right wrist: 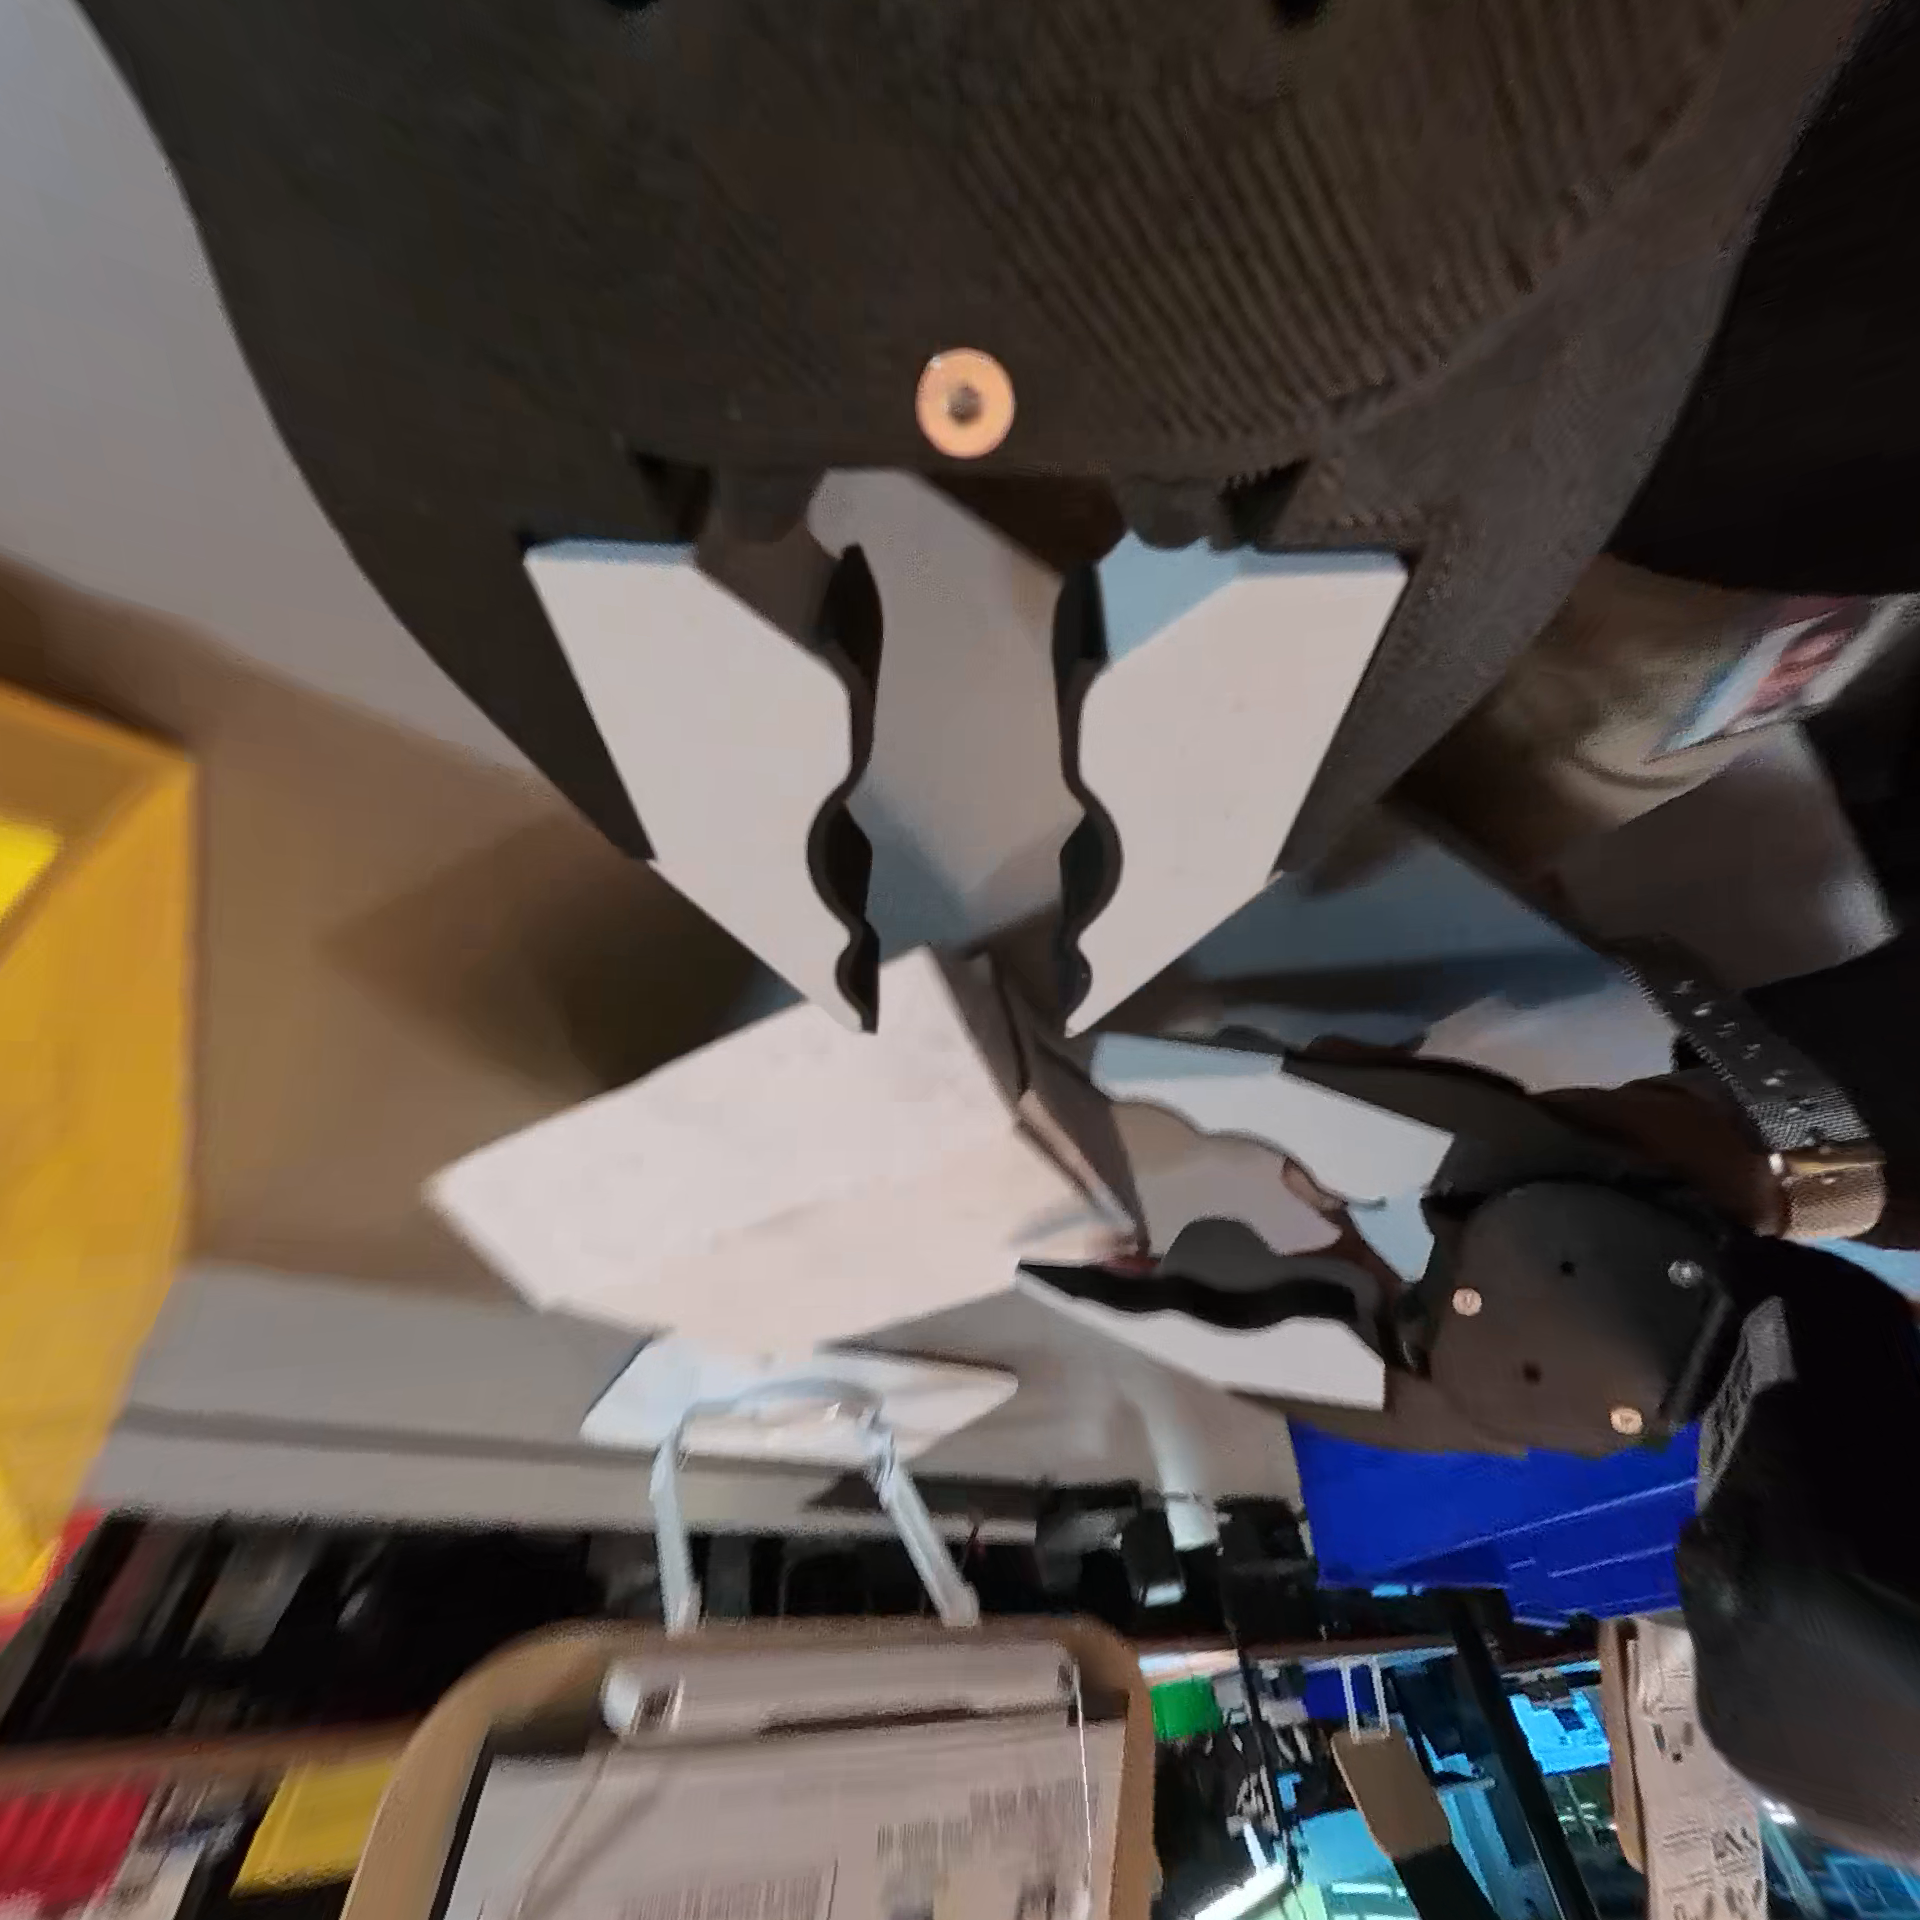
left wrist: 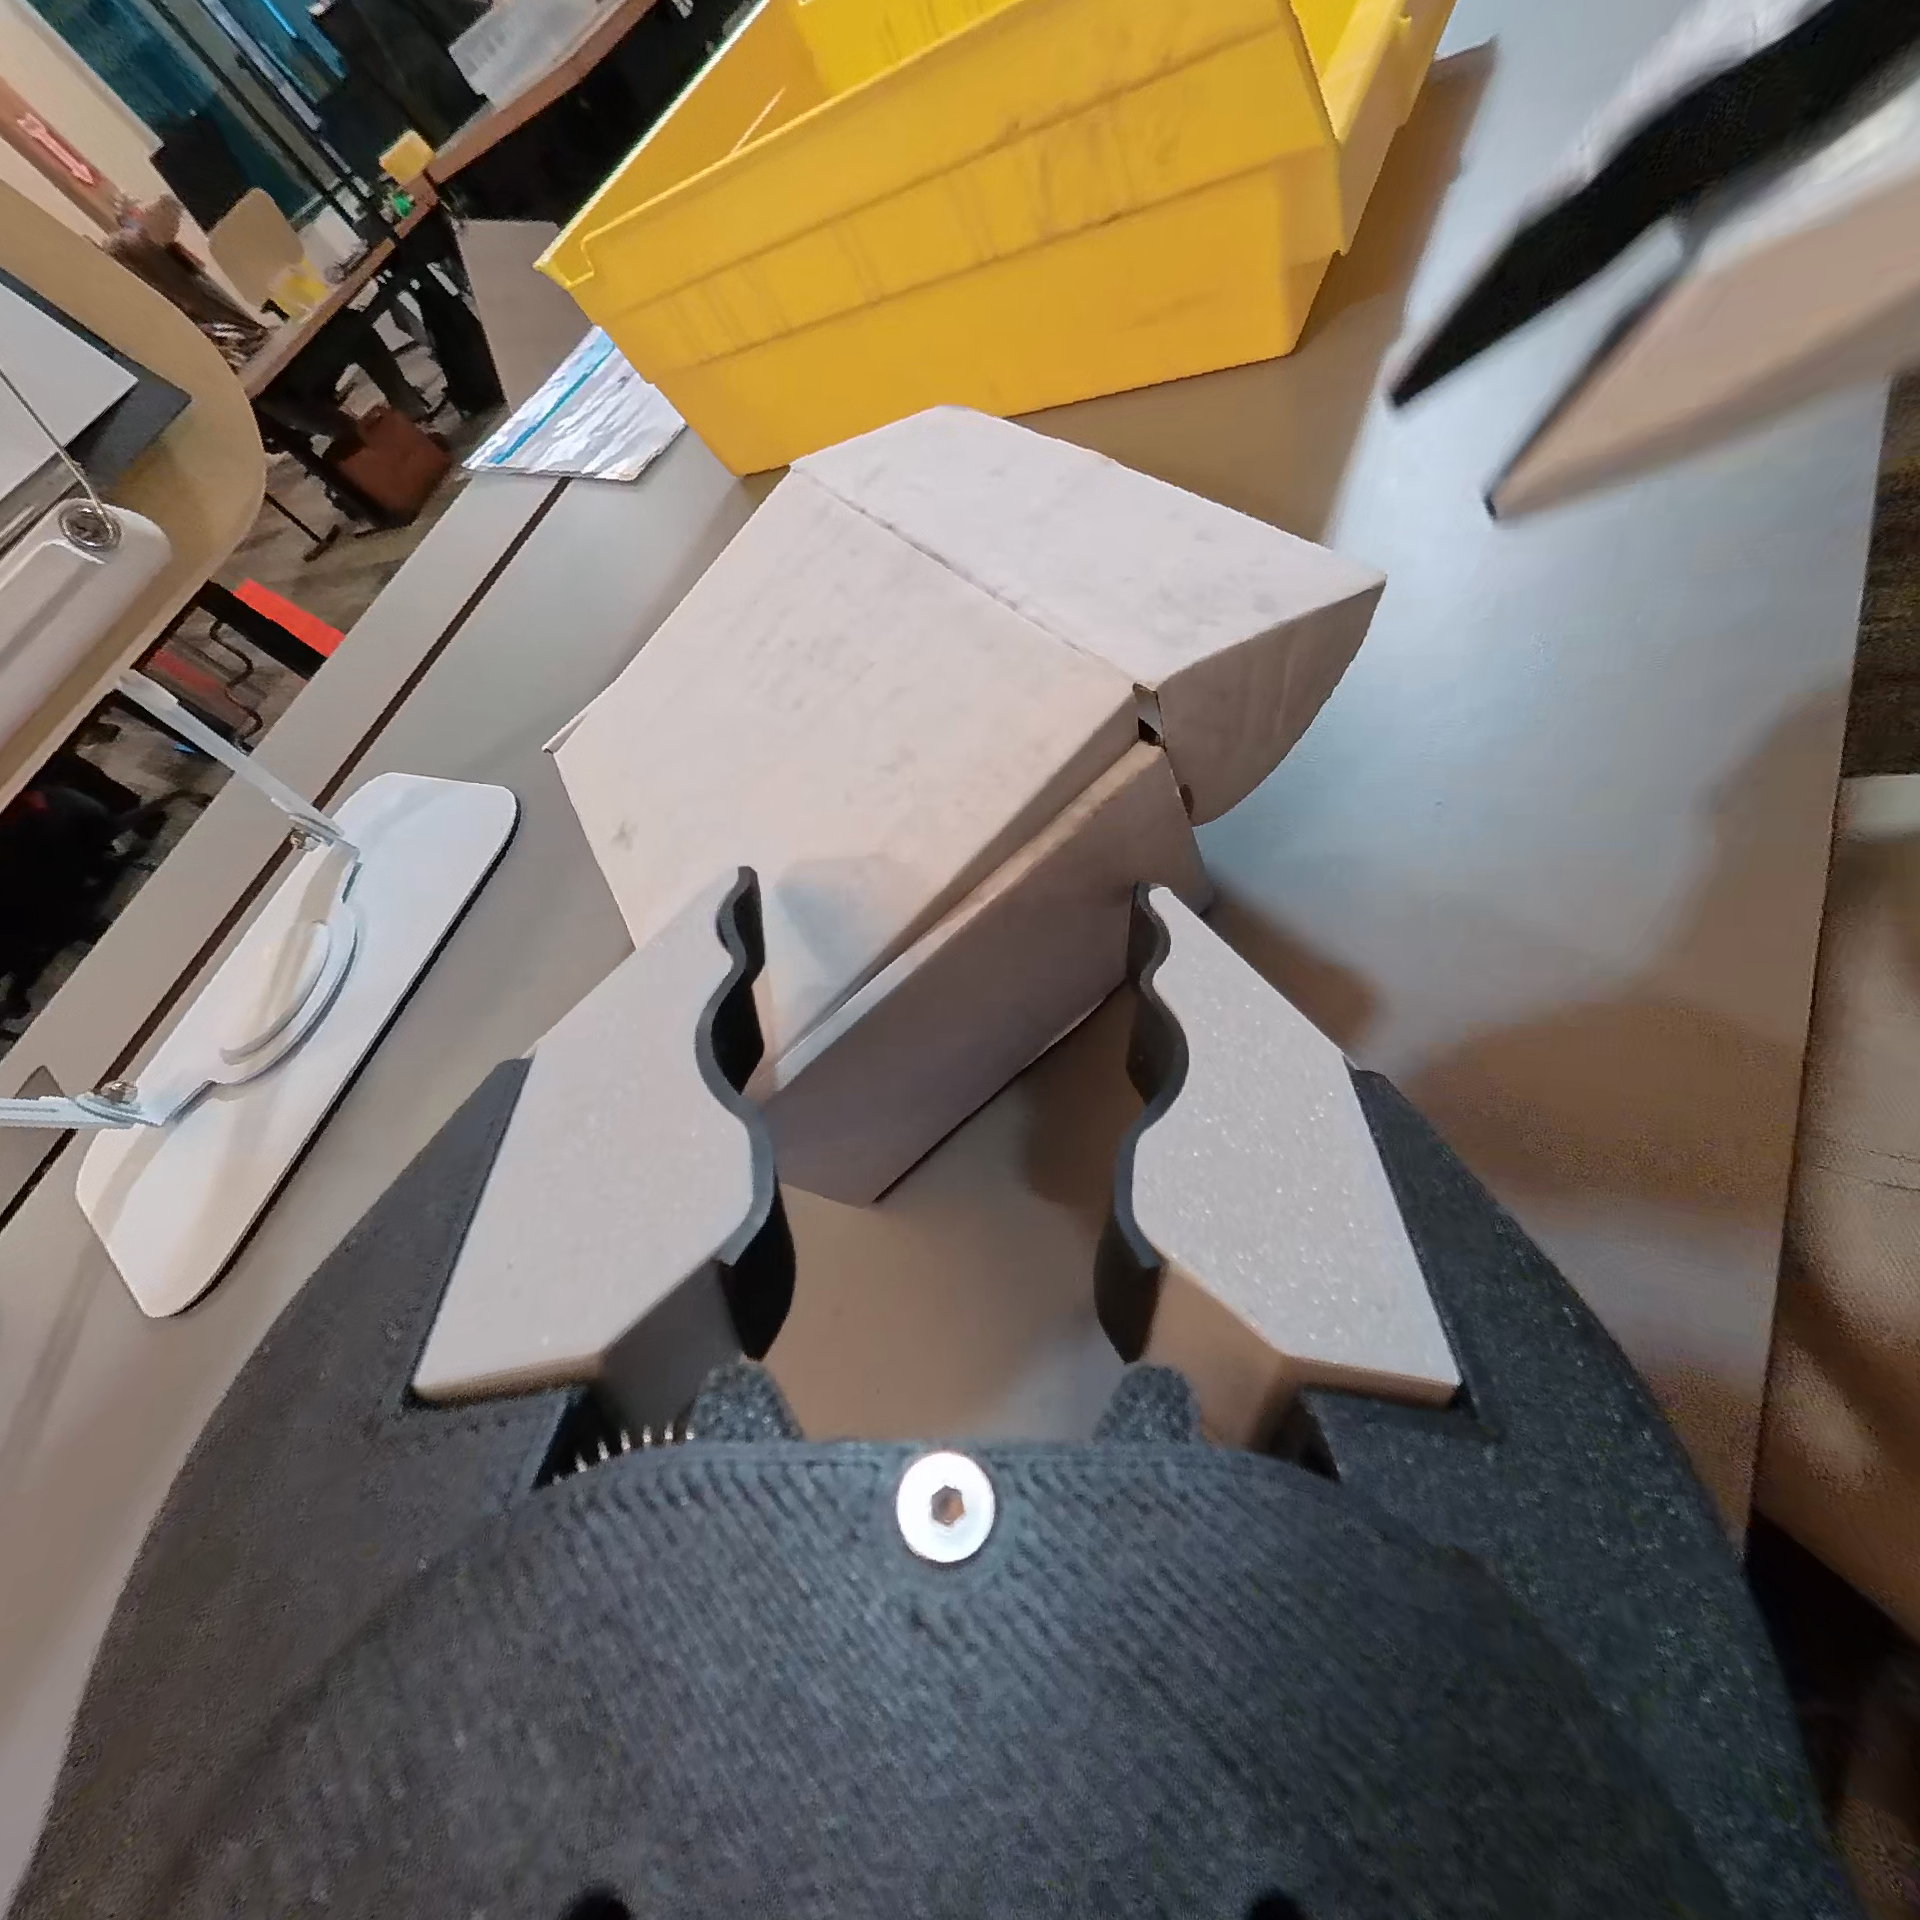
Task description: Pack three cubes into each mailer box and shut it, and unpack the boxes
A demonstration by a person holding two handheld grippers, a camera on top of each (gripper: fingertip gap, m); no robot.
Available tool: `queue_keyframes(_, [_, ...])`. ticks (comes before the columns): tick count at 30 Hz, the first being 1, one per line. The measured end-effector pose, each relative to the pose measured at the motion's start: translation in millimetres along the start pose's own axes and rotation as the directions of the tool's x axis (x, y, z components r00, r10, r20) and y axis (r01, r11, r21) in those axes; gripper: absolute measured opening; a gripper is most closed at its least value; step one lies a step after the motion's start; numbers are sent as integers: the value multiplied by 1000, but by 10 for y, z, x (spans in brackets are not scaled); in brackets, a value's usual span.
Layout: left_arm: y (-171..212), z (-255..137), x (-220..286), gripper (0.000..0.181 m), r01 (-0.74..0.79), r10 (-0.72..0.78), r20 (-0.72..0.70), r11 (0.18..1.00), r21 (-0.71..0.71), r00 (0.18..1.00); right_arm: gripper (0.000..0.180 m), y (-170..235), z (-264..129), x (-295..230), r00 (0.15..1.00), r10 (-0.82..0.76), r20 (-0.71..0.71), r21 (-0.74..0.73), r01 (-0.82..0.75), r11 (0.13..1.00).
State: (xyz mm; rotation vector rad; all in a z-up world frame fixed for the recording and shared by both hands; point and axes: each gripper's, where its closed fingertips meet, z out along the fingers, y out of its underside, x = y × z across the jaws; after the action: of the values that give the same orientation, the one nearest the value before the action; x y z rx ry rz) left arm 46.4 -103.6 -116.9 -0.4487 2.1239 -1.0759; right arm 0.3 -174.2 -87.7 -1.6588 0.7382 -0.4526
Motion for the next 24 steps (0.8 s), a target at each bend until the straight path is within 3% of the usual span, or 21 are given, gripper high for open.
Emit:
queue_keyframes(3, [4,3,-28,73,11,-11,13,1000,-3,1000,36,-261,45,141,985,-167,-40,44,168,985])
queue_keyframes(5, [11,6,-51,78,31,-31,14,999,-7,999,34,-208,166,171,967,-254,30,-32,255,966])
queue_keyframes(9, [39,-6,-99,82,108,-108,6,994,-22,994,36,9,306,157,979,-102,174,-155,130,979])
queue_keyframes(14, [30,-75,-147,81,295,-294,-75,956,-4,953,19,-72,257,253,988,-34,154,-112,52,992])
queue_keyframes(19, [15,-192,-215,73,556,-542,-194,831,21,818,12,78,320,218,985,-57,162,-193,88,977])
queue_keyframes(21, [44,-220,-267,65,596,-581,-196,803,25,790,10,67,314,234,986,-44,160,-190,75,979])
queue_keyframes(24, [127,-226,-357,70,615,-607,-146,789,13,782,7,71,321,263,988,-14,157,-198,46,979])
